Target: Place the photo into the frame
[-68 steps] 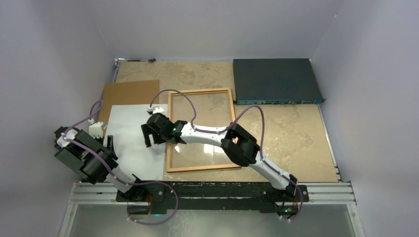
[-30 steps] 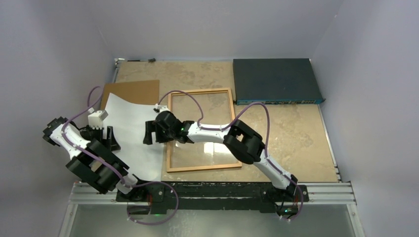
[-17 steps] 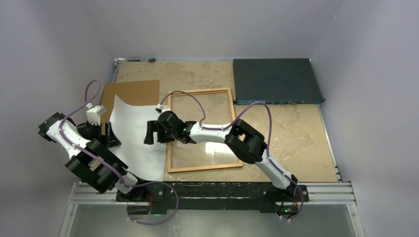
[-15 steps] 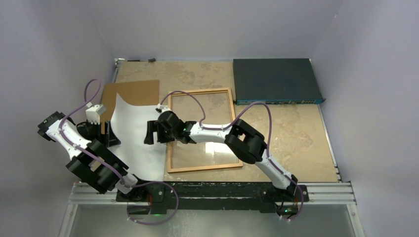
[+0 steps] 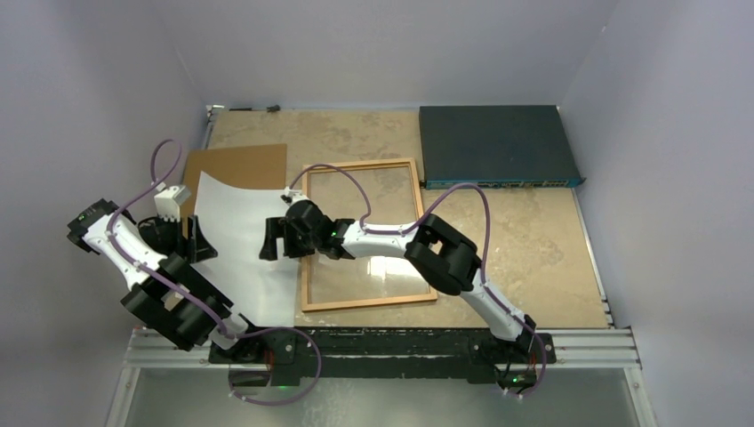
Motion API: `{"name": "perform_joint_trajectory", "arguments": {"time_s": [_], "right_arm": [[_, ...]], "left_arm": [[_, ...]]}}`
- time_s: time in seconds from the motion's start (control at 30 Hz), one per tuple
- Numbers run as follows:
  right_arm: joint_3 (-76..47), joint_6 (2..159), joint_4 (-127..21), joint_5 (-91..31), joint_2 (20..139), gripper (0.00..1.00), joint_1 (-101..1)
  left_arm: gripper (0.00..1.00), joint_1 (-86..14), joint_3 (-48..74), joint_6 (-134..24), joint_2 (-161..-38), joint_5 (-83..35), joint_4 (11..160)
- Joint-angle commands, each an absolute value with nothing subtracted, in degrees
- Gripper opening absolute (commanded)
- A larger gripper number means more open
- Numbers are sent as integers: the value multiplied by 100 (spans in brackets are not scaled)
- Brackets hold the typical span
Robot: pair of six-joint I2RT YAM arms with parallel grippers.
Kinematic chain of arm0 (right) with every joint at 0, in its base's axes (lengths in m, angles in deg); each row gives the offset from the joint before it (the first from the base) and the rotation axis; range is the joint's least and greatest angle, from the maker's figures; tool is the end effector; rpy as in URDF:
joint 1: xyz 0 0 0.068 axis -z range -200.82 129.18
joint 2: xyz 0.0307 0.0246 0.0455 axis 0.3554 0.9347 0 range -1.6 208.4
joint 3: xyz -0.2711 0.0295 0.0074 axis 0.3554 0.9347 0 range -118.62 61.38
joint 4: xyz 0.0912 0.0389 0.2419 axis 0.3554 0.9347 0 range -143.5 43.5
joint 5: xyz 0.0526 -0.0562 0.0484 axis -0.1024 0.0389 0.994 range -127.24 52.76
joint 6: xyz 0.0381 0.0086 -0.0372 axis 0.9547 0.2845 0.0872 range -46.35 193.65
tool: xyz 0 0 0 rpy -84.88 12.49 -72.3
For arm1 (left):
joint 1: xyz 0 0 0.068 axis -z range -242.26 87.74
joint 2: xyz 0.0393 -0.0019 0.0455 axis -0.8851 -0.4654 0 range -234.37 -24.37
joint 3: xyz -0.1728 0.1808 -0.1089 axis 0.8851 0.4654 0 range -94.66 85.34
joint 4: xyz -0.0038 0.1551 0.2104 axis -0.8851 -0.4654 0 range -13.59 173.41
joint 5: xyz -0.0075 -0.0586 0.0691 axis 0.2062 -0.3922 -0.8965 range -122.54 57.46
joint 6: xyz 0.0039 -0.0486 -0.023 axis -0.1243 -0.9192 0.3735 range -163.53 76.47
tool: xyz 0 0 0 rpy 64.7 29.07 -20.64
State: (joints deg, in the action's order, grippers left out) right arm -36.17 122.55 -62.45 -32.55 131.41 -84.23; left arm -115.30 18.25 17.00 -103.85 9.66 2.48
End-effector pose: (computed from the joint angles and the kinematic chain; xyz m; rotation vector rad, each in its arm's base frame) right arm 0.2356 0.4774 0.1644 -0.3479 2.2712 1.2330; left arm 0.1503 0.1599 0.2788 0.1350 2.4891 -0.5874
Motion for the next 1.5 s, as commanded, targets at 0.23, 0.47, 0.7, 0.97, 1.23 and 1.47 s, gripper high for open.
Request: {"name": "perform_joint_trajectory", "arguments": {"time_s": [0.23,0.47,0.7,0.97,1.23,1.47], "right_arm": [[-3347,12312,-5813,-3206,13018,87,-8391],[-3336,12232,-5991,-3171,12871,89,-8387],[-3037,12007,-6732,-3073,12125,99,-8294],[-1462,12238,-9333,-2147,10917,99,-7908],[-170,13272,-12235,-1546,10535,99,-7580],[89,13698,-13272,-1665,10598,99,-7591]], "left_arm": [[31,-11404,1818,1592,-10459,1145,342],[0,-11400,2072,661,-10065,861,1505],[0,-11293,1326,416,-9402,995,1617],[0,-11280,-2,49,-8434,2037,1728],[0,-11282,-648,-2158,-8240,3147,3003],[0,-11280,-746,-3889,-8092,3412,4441]]}}
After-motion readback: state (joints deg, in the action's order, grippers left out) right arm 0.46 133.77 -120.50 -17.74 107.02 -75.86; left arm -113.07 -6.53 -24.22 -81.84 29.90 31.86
